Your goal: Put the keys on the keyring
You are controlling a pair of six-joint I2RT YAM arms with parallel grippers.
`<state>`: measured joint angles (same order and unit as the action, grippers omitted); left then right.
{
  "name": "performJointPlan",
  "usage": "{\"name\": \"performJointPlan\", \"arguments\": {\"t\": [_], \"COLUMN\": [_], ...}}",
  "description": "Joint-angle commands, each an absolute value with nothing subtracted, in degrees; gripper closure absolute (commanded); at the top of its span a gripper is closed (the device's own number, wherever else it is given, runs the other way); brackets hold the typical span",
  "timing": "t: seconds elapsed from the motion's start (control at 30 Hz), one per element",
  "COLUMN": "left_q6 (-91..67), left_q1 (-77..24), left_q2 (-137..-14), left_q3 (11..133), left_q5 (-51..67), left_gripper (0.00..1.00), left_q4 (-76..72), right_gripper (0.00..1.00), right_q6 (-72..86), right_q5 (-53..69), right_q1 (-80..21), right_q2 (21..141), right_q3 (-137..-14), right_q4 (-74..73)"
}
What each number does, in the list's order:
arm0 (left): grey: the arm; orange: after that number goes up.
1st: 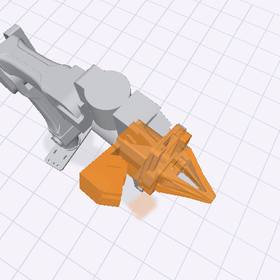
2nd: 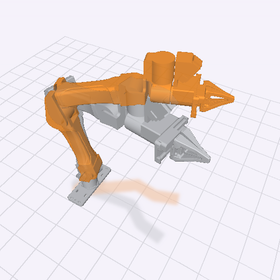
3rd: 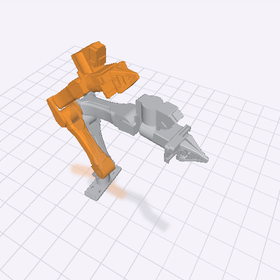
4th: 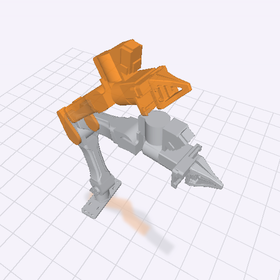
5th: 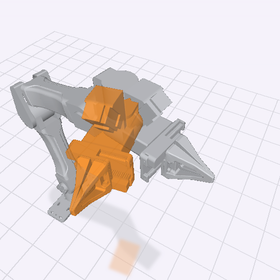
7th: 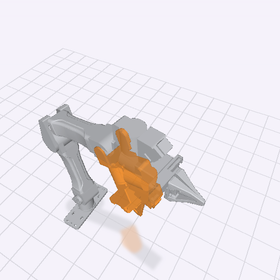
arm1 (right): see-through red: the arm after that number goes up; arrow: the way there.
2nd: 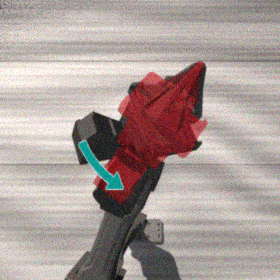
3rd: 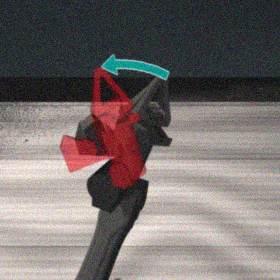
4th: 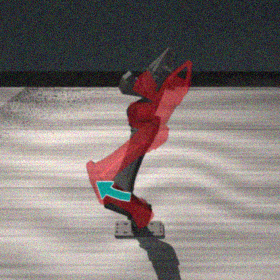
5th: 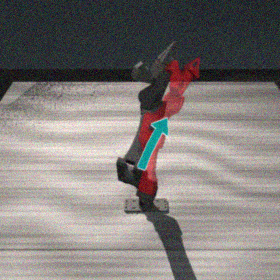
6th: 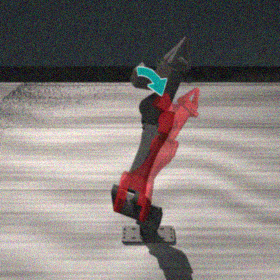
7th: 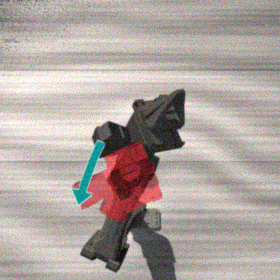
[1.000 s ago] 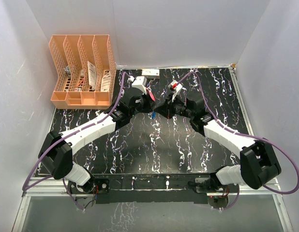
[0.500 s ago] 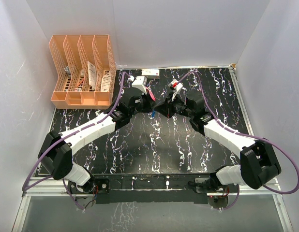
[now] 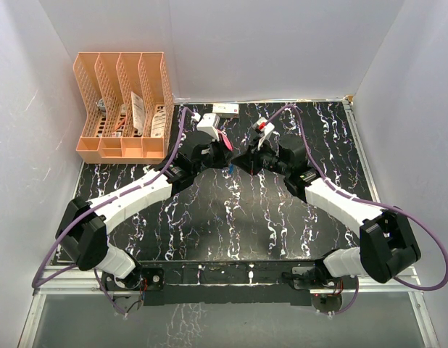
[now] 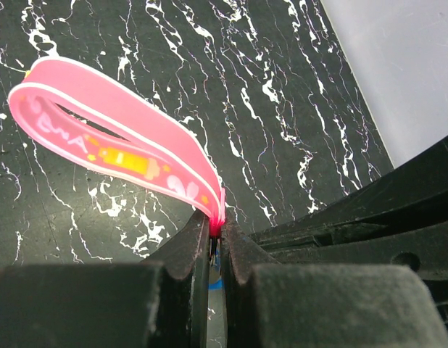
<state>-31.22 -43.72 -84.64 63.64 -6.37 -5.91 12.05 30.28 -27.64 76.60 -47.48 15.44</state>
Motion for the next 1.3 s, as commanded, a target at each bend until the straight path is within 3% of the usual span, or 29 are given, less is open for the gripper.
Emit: {"name": "performJointPlan", "arguments": {"t": [0.0,1.27], "left_q6": [-30.77,-30.55], "left_q1": [-44.08,-44.12], "left_q2": [-80.96,-81.84], "left_q3": [63.17,63.25], "left_q5": [-5.34,-7.99], "left_gripper": [1.0,1.0], "left_q4": [-5.92,-6.99], "right_gripper": [1.0,1.0], "right_q6": [11.06,12.27], "right_q5": [28.13,30.57], "right_q1": [-27.6,-27.07], "right_q2": [76.79,75.67], "right_q3": [-50.53,-49.64], "right_q4": [17.86,17.62]}}
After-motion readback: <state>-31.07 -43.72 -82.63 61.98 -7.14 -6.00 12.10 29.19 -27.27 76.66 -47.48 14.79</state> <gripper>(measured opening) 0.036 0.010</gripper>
